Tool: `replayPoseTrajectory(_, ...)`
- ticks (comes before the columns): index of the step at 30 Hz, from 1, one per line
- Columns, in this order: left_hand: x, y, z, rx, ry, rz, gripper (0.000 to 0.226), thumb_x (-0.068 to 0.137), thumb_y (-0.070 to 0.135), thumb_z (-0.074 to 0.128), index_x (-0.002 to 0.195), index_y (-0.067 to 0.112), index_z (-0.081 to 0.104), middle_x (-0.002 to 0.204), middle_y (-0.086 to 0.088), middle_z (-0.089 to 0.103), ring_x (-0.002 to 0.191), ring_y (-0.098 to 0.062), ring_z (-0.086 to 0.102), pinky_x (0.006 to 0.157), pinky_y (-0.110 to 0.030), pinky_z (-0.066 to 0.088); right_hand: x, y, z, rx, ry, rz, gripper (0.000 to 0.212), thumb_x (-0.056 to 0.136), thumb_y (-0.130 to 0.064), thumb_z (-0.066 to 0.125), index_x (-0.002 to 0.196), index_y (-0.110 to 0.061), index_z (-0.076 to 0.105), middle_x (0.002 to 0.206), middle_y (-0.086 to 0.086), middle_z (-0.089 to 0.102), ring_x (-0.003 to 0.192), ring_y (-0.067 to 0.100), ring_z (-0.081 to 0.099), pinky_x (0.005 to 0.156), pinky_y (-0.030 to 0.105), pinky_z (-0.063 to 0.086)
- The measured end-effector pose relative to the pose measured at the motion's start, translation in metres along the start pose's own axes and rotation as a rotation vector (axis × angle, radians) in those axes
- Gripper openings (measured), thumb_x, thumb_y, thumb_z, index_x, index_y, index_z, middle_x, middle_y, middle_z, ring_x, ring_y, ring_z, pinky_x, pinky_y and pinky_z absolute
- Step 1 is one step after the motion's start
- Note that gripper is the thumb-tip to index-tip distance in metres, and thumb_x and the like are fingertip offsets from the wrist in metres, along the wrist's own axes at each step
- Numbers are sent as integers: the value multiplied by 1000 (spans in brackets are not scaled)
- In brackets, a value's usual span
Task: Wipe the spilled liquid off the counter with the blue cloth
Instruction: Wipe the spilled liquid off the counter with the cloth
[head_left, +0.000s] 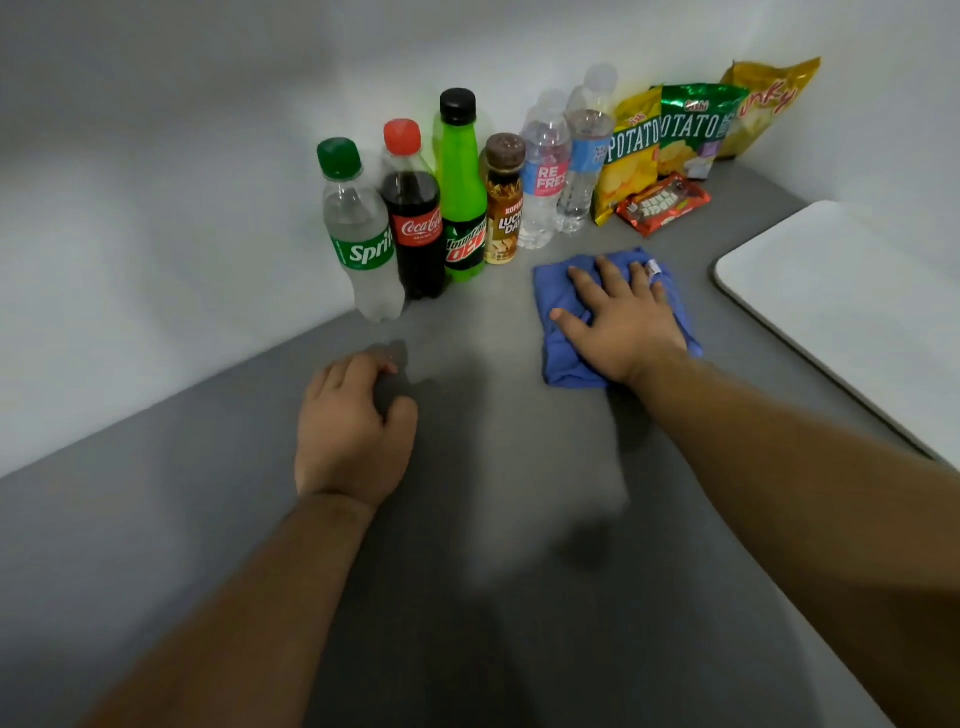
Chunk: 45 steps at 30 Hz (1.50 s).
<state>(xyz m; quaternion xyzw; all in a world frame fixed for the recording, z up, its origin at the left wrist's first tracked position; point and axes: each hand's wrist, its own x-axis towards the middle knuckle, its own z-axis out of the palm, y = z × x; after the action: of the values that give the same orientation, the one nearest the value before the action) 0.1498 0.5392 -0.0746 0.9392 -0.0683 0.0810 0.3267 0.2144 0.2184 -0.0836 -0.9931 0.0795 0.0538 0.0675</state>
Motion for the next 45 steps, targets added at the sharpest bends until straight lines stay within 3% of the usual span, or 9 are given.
replayPoseTrajectory(9, -13, -2, -4, -210, 13, -65, 42, 83, 29, 46, 119, 14, 62, 118, -14, 64, 114, -35, 56, 98, -48, 48, -125, -118, 37, 25, -13, -426, 74, 90, -74, 32, 158, -46, 27, 171, -7, 19, 158, 34, 1, 126, 52, -8)
replayPoseTrajectory(15, -58, -11, -15, -343, 127, -144, 31, 89, 32, 45, 114, 23, 61, 103, -17, 66, 98, -41, 63, 90, -56, 52, -119, -56, 22, 0, 30, -277, 69, 98, -68, 40, 160, -43, 25, 172, -6, 17, 158, 35, 5, 126, 55, 2)
replayPoseTrajectory(19, -76, -11, -11, -411, 97, -114, 37, 89, 33, 47, 117, 12, 62, 113, -9, 66, 106, -24, 61, 98, -44, 50, -111, -84, 25, 8, -18, -213, 65, 98, -63, 37, 158, -44, 26, 171, -6, 16, 156, 45, 3, 122, 66, 0)
replayPoseTrajectory(24, -67, -16, -7, -449, 67, -113, 38, 92, 36, 49, 120, 12, 58, 110, -8, 63, 104, -25, 59, 99, -57, 49, -119, -145, 31, 31, -42, -410, 62, 102, -58, 34, 161, -41, 25, 173, -5, 14, 157, 41, 1, 124, 63, -2)
replayPoseTrajectory(29, -65, -16, -5, -434, 99, -110, 35, 89, 38, 51, 118, 21, 58, 101, 11, 60, 95, -12, 57, 94, -48, 51, -126, -159, 35, -17, -61, -530, 63, 101, -60, 24, 162, -43, 20, 173, -6, 7, 158, 36, -3, 126, 57, -5)
replayPoseTrajectory(33, -65, -18, -4, -399, 78, -110, 36, 90, 38, 48, 119, 19, 57, 97, -1, 58, 90, -19, 56, 89, -57, 52, -162, -152, 44, 4, -35, -573, 64, 100, -58, 25, 162, -41, 20, 173, -4, 14, 158, 36, 2, 126, 57, -3)
replayPoseTrajectory(38, -69, -16, -2, -336, 99, -99, 37, 91, 39, 48, 121, 20, 57, 105, -3, 59, 90, -14, 54, 90, -45, 52, -222, -138, 51, 23, 44, -531, 57, 102, -54, 29, 157, -39, 37, 169, -4, 28, 157, 33, 13, 126, 55, 5)
replayPoseTrajectory(41, -68, -20, 0, -284, 76, -92, 37, 92, 39, 49, 122, 18, 56, 108, -22, 62, 86, -30, 56, 85, -50, 51, -256, -128, 52, 71, 24, -480, 57, 102, -54, 32, 157, -38, 36, 169, -6, 25, 158, 31, 9, 127, 53, 2)
replayPoseTrajectory(45, -66, -23, 0, -252, 66, -95, 40, 90, 43, 51, 123, 21, 56, 121, -16, 63, 106, -39, 60, 93, -53, 52, -302, -110, 51, 95, 21, -417, 59, 102, -52, 33, 159, -35, 35, 170, -4, 25, 158, 33, 8, 127, 52, 1)
